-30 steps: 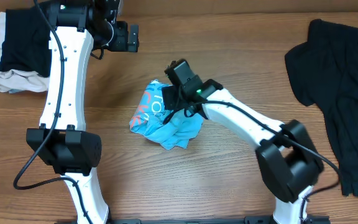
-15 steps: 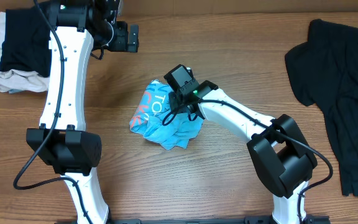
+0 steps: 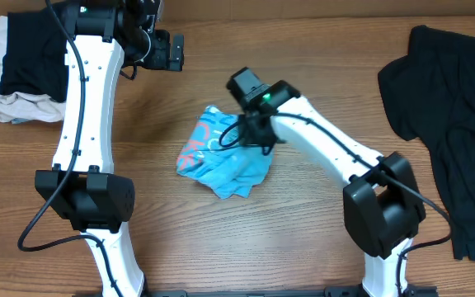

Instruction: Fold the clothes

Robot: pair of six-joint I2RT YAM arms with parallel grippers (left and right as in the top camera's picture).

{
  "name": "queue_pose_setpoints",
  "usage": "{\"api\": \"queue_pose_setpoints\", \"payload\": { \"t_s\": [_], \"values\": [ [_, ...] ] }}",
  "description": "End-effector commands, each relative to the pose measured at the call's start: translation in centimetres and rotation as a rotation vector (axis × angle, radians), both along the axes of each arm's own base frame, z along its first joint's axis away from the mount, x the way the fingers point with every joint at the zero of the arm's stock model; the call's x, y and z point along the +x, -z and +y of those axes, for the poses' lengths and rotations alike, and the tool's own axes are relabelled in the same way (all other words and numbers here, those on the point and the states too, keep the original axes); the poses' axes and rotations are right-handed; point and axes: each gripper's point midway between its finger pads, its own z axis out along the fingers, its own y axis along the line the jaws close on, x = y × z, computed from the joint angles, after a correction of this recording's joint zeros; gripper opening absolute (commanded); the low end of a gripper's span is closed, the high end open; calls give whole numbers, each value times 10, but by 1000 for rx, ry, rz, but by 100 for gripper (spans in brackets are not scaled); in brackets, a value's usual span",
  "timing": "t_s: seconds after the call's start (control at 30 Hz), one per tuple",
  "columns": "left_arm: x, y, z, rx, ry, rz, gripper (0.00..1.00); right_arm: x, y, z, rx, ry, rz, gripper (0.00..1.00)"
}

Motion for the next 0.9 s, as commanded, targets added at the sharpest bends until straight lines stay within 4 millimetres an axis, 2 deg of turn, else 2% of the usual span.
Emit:
{"api": "queue_pose_setpoints", "payload": {
  "t_s": [0.0, 0.1, 0.2, 0.37, 0.5, 0.57, 0.7, 0.87],
  "values": [
    [0, 5, 6, 39, 11, 7, 100, -2, -3, -23, 8, 95, 59, 9],
    [1, 5, 6, 41, 10, 6, 100, -7, -2, -36, 13, 122, 114, 34],
    [1, 5, 7, 45, 9, 6, 100, -7, -5, -29, 91, 49, 142, 44],
    [2, 6, 14, 81, -9, 2, 100, -2, -31, -4, 158, -68, 83, 49],
    [3, 5, 16, 83, -14, -3, 100, -8, -53, 31, 194, -155, 16, 54],
    [4, 5, 18, 81, -22, -3, 100, -17, -54, 47, 199, -199, 8, 56],
    [4, 5, 24, 78, -34, -2, 100, -34, -43, 73, 186, -272, 5, 58],
    [2, 6, 29, 78, -47, 12, 100, -45, -25, 85, 168, -308, 10, 58]
  ]
}}
